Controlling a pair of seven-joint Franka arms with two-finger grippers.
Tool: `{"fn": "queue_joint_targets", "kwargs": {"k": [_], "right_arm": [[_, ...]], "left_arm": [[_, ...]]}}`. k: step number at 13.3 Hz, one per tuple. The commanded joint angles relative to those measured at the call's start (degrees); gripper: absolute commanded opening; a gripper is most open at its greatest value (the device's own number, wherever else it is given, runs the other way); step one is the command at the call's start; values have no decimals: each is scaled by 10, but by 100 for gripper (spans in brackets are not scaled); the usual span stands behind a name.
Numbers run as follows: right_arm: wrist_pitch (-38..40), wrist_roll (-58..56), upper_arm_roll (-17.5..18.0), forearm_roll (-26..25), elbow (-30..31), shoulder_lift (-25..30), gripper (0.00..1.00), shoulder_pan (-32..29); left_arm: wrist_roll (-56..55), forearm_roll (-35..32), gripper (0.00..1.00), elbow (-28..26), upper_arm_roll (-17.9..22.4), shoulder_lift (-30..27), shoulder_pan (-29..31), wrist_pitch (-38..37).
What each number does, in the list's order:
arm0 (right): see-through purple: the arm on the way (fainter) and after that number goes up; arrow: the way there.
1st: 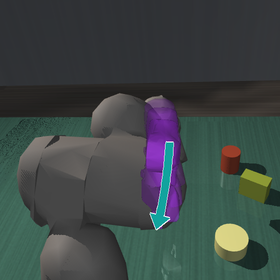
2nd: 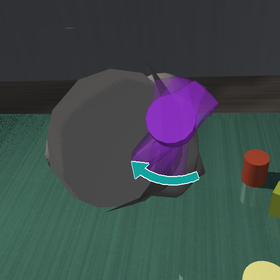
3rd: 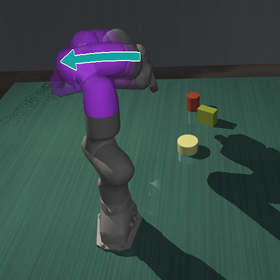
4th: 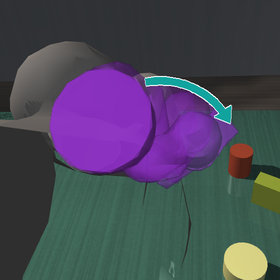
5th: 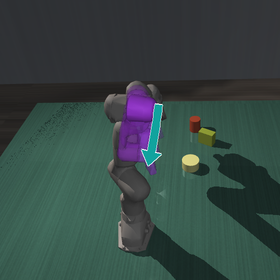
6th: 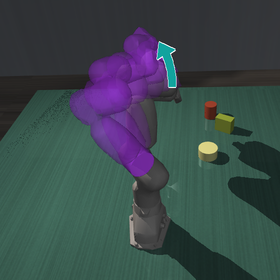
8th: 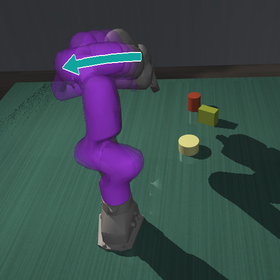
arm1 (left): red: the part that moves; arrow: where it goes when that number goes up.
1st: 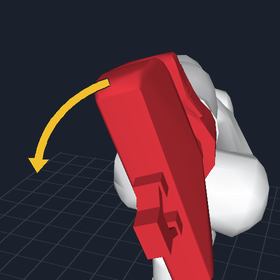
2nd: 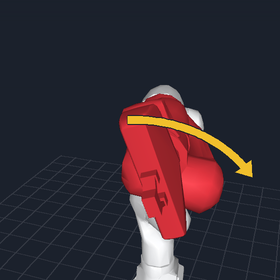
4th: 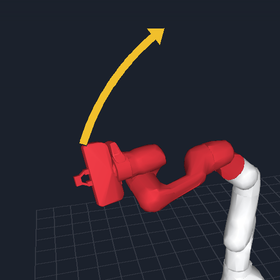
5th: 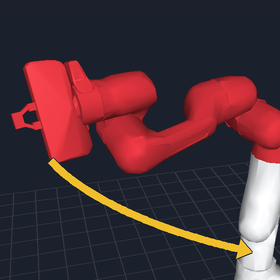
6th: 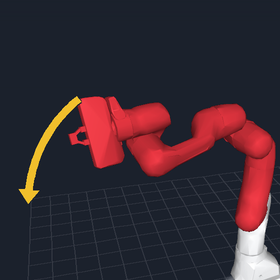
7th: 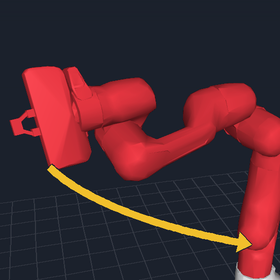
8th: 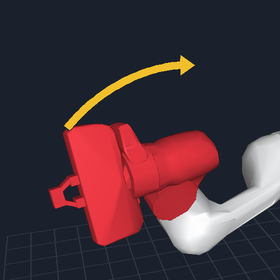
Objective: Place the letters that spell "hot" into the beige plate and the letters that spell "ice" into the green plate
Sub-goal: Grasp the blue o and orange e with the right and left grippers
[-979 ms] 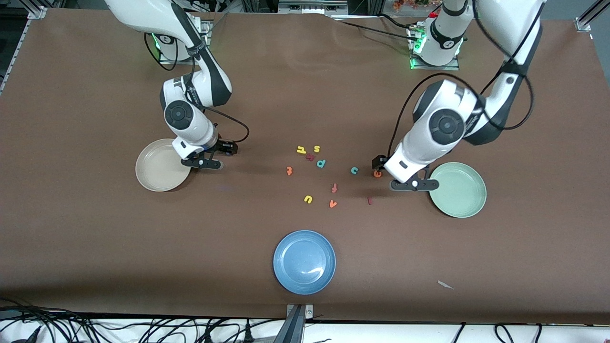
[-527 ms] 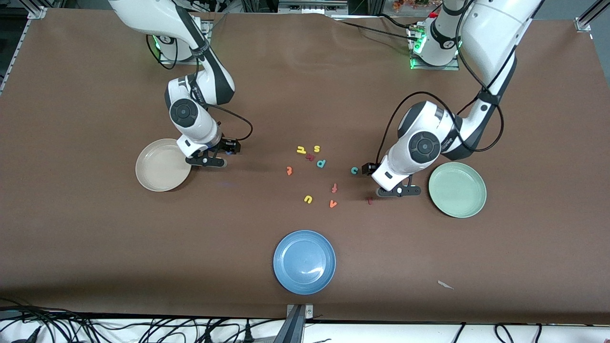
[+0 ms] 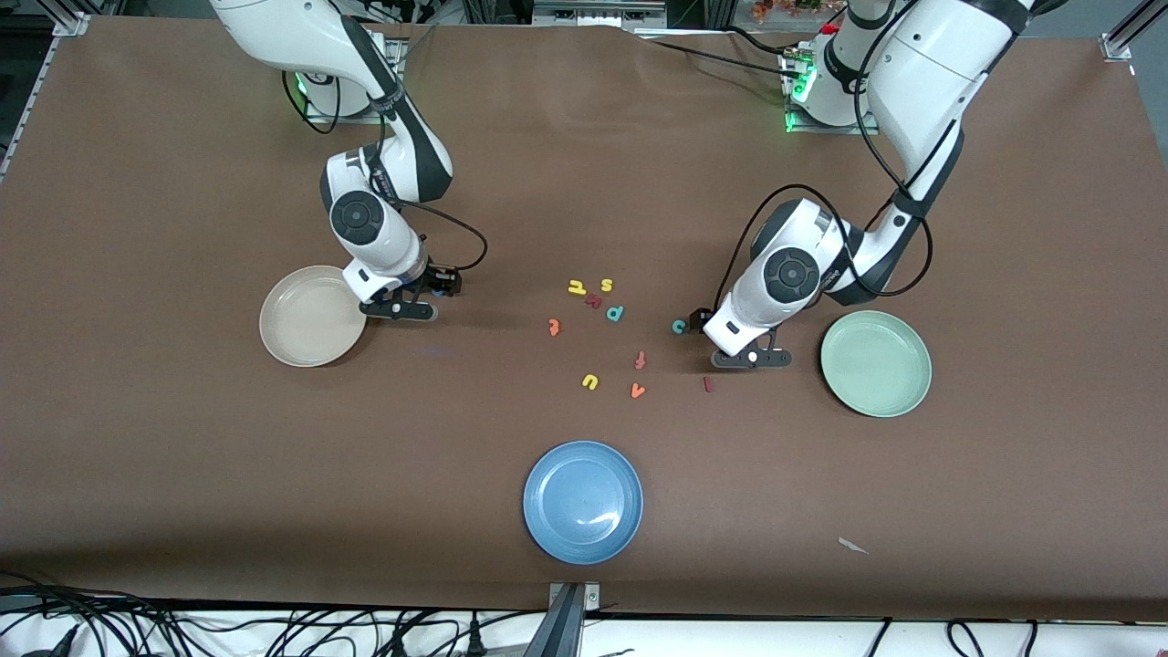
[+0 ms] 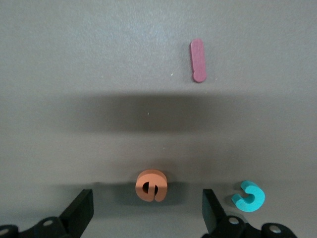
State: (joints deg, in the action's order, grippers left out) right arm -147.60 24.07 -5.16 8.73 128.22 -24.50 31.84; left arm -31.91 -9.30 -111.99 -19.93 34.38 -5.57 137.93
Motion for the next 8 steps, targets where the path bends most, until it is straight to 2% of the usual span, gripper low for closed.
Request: {"fn": "queue_joint_targets", "kwargs": {"k": [1, 2, 5, 8], "right_arm": [[-15, 0, 10, 9, 4, -4, 71, -3], [-14, -1, 10, 9, 4, -4, 58, -3], [-12, -2, 11, 9, 5, -4, 46, -3], [-11, -2, 11, 9, 4, -7, 34, -3]], "left_arm": [[-27, -24, 89, -10, 0, -6, -4, 8], [-33, -25, 84, -10, 1, -5, -11, 8], [-91, -83, 74, -5, -1, 9, -12, 16], [-101, -89, 63, -5, -1, 10, -13, 17]]}}
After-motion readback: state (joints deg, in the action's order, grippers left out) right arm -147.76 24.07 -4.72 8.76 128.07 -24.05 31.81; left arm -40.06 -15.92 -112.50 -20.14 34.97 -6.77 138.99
